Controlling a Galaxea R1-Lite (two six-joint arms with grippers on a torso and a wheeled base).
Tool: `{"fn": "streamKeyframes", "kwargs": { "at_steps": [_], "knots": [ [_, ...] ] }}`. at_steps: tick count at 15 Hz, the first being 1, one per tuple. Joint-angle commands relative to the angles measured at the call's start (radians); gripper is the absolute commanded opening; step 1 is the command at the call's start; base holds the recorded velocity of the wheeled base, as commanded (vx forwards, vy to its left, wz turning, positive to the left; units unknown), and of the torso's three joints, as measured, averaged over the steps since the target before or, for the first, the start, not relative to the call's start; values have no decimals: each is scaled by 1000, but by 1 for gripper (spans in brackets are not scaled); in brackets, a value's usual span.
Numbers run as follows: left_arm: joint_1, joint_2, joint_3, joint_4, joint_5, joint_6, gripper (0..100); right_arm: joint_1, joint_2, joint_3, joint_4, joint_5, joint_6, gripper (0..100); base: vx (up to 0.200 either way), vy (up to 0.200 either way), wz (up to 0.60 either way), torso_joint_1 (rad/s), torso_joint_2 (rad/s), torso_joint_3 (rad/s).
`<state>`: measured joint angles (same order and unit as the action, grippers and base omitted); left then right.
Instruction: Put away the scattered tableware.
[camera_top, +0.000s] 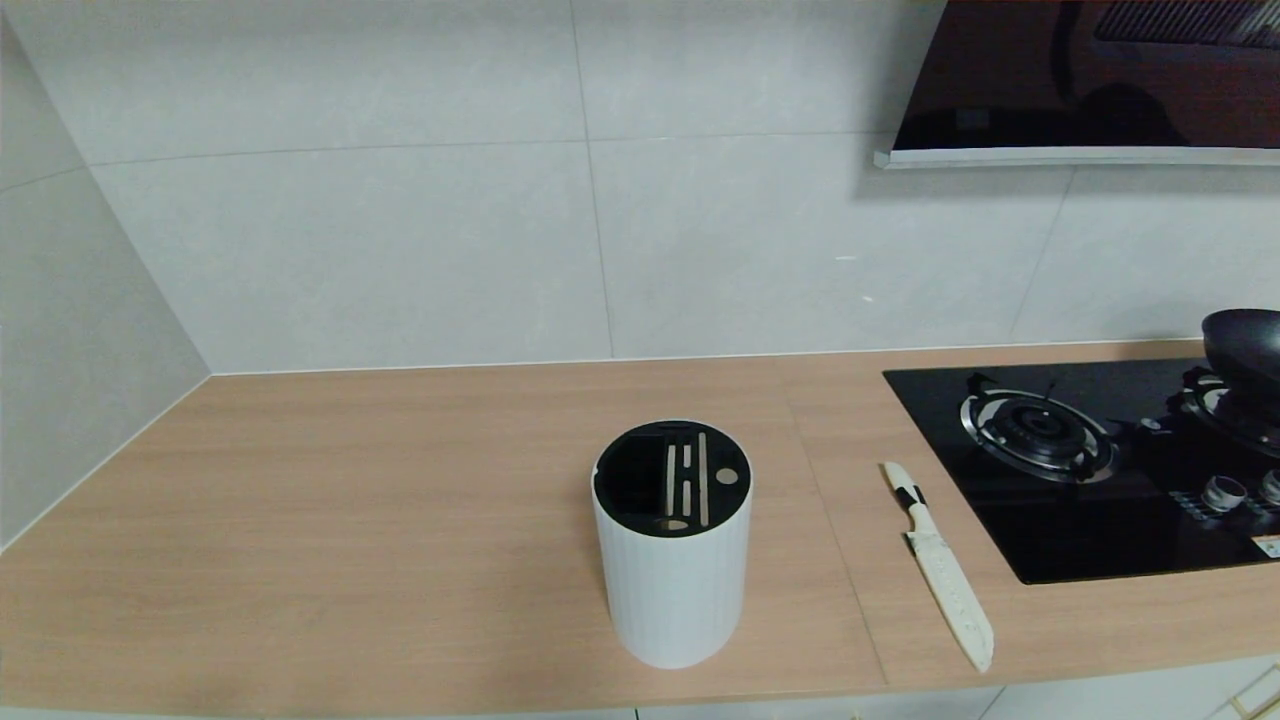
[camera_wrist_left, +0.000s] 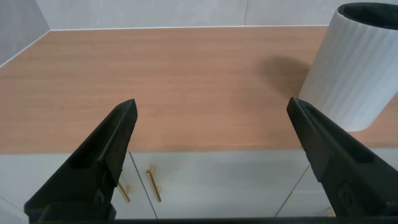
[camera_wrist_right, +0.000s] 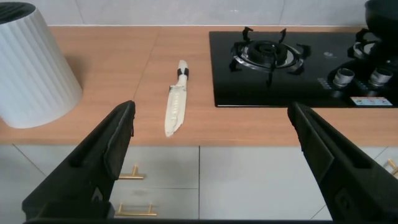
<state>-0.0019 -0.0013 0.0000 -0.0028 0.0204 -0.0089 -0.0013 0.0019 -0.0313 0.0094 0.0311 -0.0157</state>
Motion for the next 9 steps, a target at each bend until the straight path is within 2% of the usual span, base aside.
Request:
{"fn": "streamKeyframes", "kwargs": {
  "at_steps": [1, 4, 9],
  "knots": [
    [0, 1, 0, 0, 1, 0, 100, 17, 55, -130, -14, 26, 19, 100, 0, 0, 0, 0, 0, 0],
    [0, 1, 0, 0, 1, 0, 100, 20, 257, -200, -20, 113, 20, 100, 0, 0, 0, 0, 0, 0],
    [0, 1, 0, 0, 1, 0, 100, 46, 656, -384, -28, 132, 19, 100, 0, 0, 0, 0, 0, 0]
  ]
}}
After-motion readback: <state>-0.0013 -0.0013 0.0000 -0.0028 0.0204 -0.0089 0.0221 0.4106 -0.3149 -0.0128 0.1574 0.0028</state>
